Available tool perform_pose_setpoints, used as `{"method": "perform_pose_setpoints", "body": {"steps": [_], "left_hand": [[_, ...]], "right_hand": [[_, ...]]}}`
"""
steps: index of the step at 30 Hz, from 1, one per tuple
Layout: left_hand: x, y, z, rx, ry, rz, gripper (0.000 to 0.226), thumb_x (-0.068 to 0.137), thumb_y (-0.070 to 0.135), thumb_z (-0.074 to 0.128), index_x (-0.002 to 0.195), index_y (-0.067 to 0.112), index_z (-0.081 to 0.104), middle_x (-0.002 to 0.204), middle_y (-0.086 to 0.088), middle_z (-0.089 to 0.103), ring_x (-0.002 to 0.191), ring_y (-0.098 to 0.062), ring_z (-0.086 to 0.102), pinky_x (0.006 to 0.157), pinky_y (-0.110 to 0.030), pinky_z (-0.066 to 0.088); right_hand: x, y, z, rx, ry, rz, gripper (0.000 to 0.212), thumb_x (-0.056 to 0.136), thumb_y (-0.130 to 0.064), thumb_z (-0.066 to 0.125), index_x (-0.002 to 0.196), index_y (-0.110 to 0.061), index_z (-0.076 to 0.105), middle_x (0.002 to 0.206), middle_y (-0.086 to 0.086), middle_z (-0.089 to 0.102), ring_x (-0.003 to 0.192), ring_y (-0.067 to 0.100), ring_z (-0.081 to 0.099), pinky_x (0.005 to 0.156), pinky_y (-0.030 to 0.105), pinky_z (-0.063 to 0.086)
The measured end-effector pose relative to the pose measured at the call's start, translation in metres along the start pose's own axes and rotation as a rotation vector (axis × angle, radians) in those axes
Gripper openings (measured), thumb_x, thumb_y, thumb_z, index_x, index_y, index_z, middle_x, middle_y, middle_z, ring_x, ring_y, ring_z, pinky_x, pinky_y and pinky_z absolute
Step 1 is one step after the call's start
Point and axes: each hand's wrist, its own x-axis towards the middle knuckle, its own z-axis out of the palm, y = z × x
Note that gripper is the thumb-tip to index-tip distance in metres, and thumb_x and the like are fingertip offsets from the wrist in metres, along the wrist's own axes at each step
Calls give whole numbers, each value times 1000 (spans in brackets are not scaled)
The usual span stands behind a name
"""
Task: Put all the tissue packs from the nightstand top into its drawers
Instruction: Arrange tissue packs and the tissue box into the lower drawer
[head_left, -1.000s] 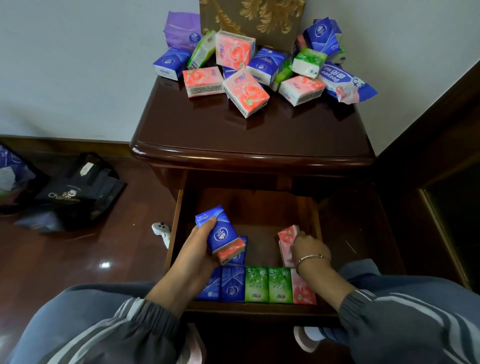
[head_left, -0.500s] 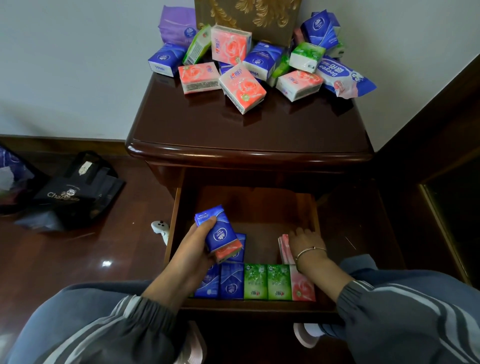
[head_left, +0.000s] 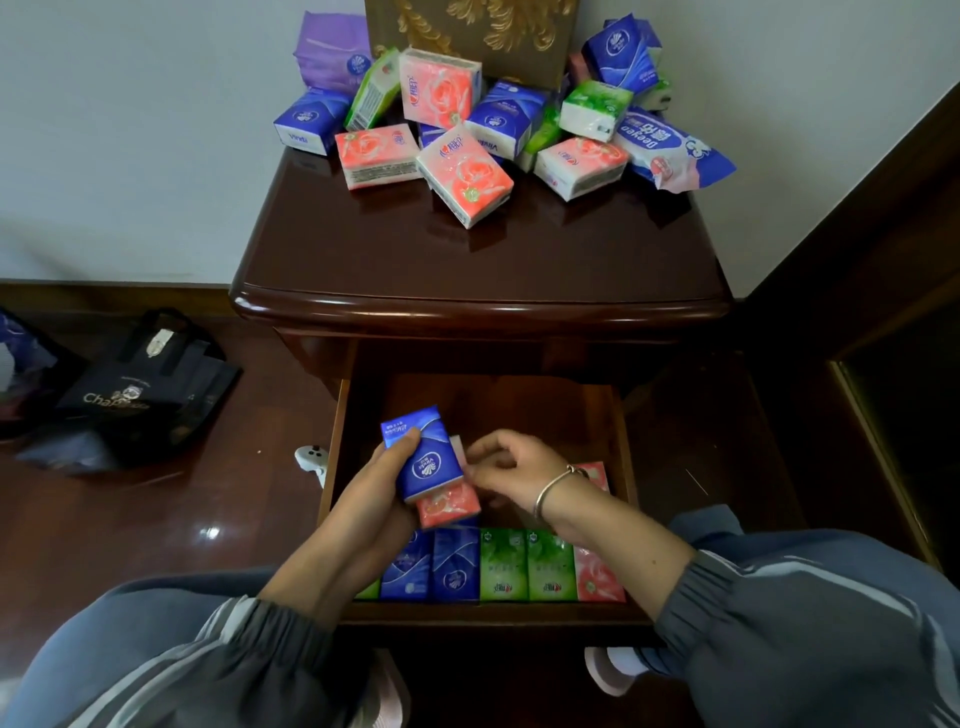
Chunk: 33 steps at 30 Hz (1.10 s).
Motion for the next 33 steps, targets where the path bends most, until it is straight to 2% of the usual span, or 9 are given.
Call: {"method": "perform_pose_setpoints", "body": {"steps": [6, 8, 11, 13, 16, 19, 24, 27, 33], "left_hand": [[-2, 10, -6, 54, 79, 104, 36, 96, 29, 52, 127, 10, 51, 103, -14, 73, 88, -25, 72, 65, -41, 60], [0, 18, -13, 132, 271, 185, 29, 96, 26, 54, 120, 10, 55, 84, -9, 74, 67, -17, 71, 54, -29, 56], [0, 25, -27, 162, 424, 197, 20, 96, 23, 53, 111, 10, 56, 80, -7, 68, 58, -14, 65, 45, -23, 51], [-2, 22, -31, 182, 421, 192, 15, 95, 21, 55, 105, 9, 58, 78, -8, 69, 54, -13, 67, 42, -21, 50], [-6, 17, -32, 205, 388, 151, 15, 94, 21, 59, 103, 10, 60, 85, -12, 73, 64, -19, 70, 50, -29, 54], [-7, 16, -38, 218, 386, 134, 15, 92, 23, 61, 103, 13, 58, 90, -12, 73, 69, -20, 71, 52, -31, 56], [-7, 17, -44, 244, 392, 135, 20, 90, 24, 63, 107, 14, 57, 92, -10, 73, 75, -21, 72, 67, -40, 59], [-7, 17, -41, 263, 375, 130, 25, 91, 25, 63, 112, 13, 57, 99, -13, 73, 88, -29, 71, 82, -50, 57], [-7, 18, -38, 284, 361, 98, 24, 91, 25, 62, 111, 15, 56, 100, -13, 72, 90, -30, 70, 80, -47, 58]], "right_hand": [[23, 4, -5, 237, -8, 78, 19, 82, -5, 67, 93, -15, 56, 83, 4, 63, 74, 15, 61, 56, 20, 52], [36, 13, -6, 183, 150, 84, 22, 83, -3, 66, 101, -9, 55, 83, 6, 59, 76, 19, 61, 58, 24, 54], [52, 33, 0, -15, 295, 89, 37, 82, -4, 67, 115, -3, 52, 92, 10, 58, 89, 28, 60, 79, 41, 54], [60, 46, 9, -115, 298, 71, 46, 82, -6, 67, 124, -7, 47, 87, 7, 58, 82, 22, 58, 70, 30, 48], [69, 59, 18, -207, 274, 35, 50, 85, -8, 63, 132, -14, 43, 74, -1, 56, 70, 13, 54, 60, 21, 41], [72, 66, 22, -373, 251, 22, 44, 91, -15, 55, 133, -17, 45, 105, 10, 65, 90, 18, 58, 75, 25, 44], [71, 76, 26, -674, 209, -25, 49, 93, -24, 49, 141, -19, 38, 140, 9, 44, 128, 25, 42, 103, 31, 35], [69, 76, 25, -684, 185, -76, 55, 94, -21, 48, 146, -26, 28, 146, 9, 34, 130, 26, 40, 107, 36, 37], [68, 80, 36, -822, 98, -164, 63, 87, -38, 56, 144, -27, 31, 147, 6, 30, 127, 29, 40, 102, 36, 39]]}}
